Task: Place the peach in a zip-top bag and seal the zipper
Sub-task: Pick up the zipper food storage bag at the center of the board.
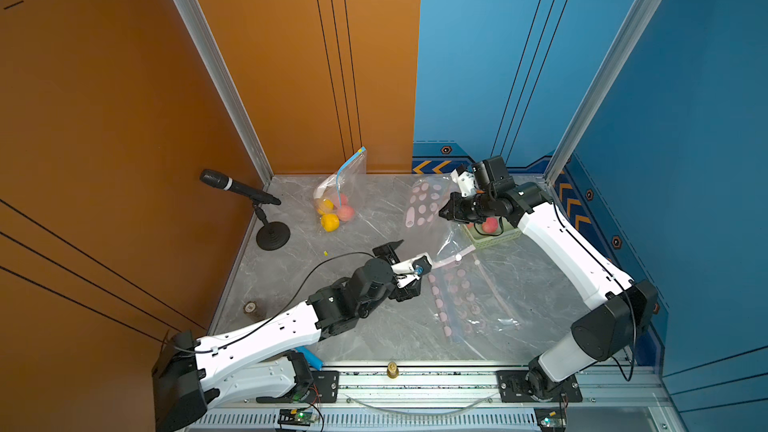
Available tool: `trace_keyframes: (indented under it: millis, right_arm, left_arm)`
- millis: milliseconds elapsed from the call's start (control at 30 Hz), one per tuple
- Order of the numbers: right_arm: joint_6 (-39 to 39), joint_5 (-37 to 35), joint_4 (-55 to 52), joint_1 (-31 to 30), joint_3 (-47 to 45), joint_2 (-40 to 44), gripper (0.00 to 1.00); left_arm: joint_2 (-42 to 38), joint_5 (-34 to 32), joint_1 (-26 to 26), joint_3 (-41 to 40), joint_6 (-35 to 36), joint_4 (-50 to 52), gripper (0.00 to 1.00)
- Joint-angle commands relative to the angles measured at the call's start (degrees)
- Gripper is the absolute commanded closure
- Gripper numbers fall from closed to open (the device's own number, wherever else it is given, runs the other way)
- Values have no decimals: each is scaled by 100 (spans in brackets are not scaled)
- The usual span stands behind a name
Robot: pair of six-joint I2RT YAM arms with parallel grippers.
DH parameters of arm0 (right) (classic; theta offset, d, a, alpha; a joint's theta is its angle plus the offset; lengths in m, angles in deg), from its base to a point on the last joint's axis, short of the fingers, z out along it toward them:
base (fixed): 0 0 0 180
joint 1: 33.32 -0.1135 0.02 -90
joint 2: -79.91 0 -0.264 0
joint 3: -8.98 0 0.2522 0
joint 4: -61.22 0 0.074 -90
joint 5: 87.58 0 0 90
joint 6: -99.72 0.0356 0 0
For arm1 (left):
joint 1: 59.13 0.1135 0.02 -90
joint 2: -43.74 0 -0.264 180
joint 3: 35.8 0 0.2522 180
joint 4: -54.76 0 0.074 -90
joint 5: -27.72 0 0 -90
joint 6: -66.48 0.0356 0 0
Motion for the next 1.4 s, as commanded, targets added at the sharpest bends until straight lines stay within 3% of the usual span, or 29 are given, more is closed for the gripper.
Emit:
trace_keyframes:
  millis: [0,133,233,267,633,733,933,1033,1200,1367]
  right_arm:
    - [44,196,-228,29,0,48,100]
    - [49,214,-229,24,-38,41,100]
    - [41,179,-216,25,-107,64,100]
    - [42,169,-215,25,-138,65,100]
    - [233,303,283,-13,-230,6,100]
    - [383,401,644,-125,-194,-65,97]
    - [274,344,733,-353,181,-262,55]
    - [213,41,695,-273,170,31,44]
    - [239,-362,703,-77,-177,781,34]
    - [765,-500,1483,-77,-1300,1761,34]
  left_arm:
    - [451,-683,-179,237,710,53,2]
    - [873,-1228,-157,267,747,-693,2]
    - [938,-1143,-89,326,655,-822,1]
    - [947,-1067,-39,352,597,-763,5]
    - [562,-359,219,590,-520,385,100]
    - [283,-394,229,567,-909,703,100]
    - [-227,-798,318,592,-1743,1297,100]
    - [-424,-947,525,585,-2213,1800,100]
    - [-625,-649,1139,706,-3052,2379,100]
    - [-626,-370,1577,986,-3618,2652,100]
